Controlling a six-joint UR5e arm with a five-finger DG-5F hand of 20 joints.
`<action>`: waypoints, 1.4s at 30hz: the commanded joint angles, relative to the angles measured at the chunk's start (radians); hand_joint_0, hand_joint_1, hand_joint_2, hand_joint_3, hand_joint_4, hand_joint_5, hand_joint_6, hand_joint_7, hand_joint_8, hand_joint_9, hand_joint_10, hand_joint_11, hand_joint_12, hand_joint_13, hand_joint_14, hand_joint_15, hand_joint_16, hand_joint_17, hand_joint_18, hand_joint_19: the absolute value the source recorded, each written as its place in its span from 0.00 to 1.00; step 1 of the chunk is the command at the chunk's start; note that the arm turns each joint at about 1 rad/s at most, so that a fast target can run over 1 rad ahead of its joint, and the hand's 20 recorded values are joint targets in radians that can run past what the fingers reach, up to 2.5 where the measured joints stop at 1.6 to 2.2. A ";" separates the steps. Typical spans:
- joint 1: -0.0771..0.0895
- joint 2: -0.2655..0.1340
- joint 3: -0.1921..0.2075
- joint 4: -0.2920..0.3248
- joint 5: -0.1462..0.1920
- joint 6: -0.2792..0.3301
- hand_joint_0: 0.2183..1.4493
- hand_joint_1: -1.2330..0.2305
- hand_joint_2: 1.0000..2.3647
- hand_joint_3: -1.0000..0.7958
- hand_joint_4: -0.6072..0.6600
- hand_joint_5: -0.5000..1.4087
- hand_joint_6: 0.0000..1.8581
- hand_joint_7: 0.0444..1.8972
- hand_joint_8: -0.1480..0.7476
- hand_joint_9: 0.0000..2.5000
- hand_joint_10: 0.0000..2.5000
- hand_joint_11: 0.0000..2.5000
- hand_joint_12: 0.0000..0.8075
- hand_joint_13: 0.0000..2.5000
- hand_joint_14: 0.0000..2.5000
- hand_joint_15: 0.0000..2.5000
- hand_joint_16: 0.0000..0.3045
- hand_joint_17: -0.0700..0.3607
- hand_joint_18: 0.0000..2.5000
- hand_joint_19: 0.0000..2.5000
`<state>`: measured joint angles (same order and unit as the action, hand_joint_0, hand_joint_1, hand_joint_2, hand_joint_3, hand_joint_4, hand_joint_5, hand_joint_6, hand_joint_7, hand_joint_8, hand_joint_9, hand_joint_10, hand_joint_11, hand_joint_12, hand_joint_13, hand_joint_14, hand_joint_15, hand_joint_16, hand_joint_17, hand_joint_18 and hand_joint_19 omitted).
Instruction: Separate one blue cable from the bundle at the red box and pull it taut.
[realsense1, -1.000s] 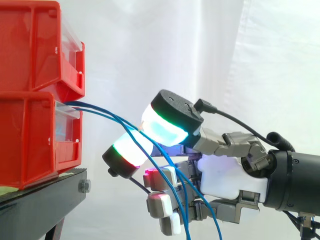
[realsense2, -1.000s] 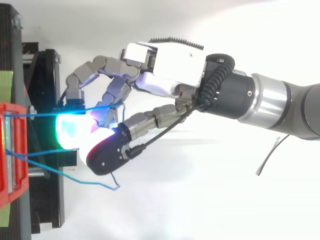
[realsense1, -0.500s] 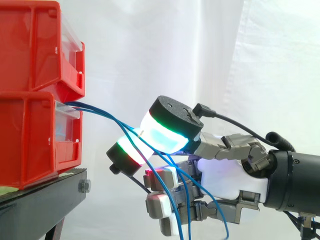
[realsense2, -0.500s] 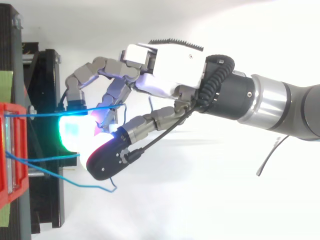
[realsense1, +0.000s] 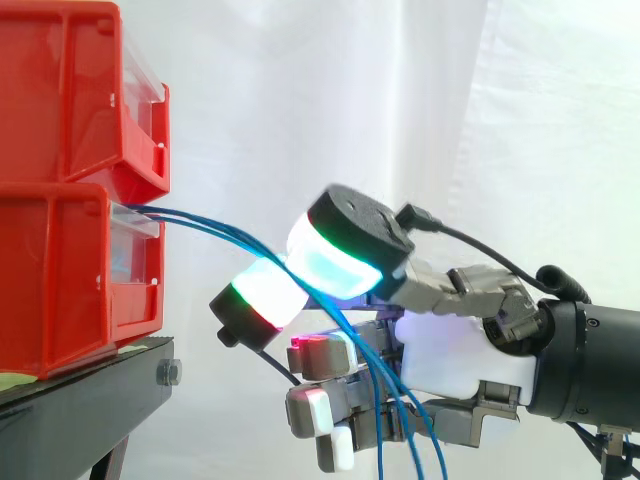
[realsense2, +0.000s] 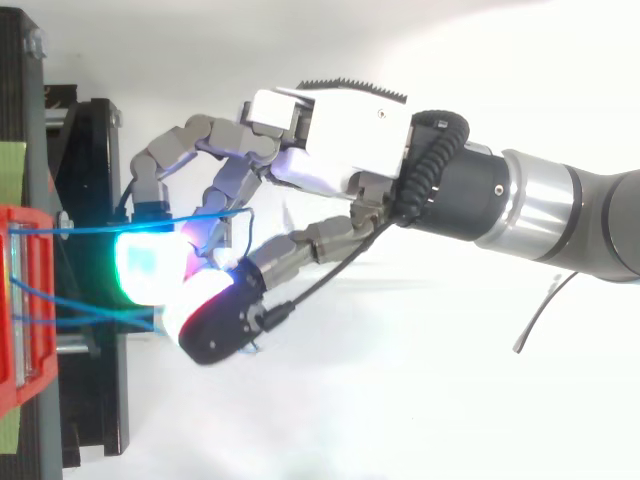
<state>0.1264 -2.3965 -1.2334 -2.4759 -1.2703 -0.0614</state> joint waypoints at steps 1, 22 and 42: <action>0.001 0.000 0.000 0.000 0.000 0.002 0.27 0.41 0.00 0.28 0.40 0.21 0.46 0.54 0.40 0.50 0.01 0.45 0.41 0.46 0.01 0.33 0.15 0.41 0.38 0.39; 0.002 0.000 0.000 0.000 0.006 0.000 0.47 0.17 0.00 0.28 0.42 0.18 0.50 0.50 0.39 0.47 0.01 0.50 0.40 0.42 0.01 0.33 0.15 0.40 0.36 0.35; 0.005 0.000 0.000 -0.009 0.000 0.002 0.20 0.47 0.00 0.28 0.29 0.25 0.42 0.56 0.39 0.57 0.01 0.44 0.42 0.43 0.01 0.32 0.16 0.41 0.37 0.38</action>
<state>0.1310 -2.3963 -1.2334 -2.4848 -1.2699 -0.0601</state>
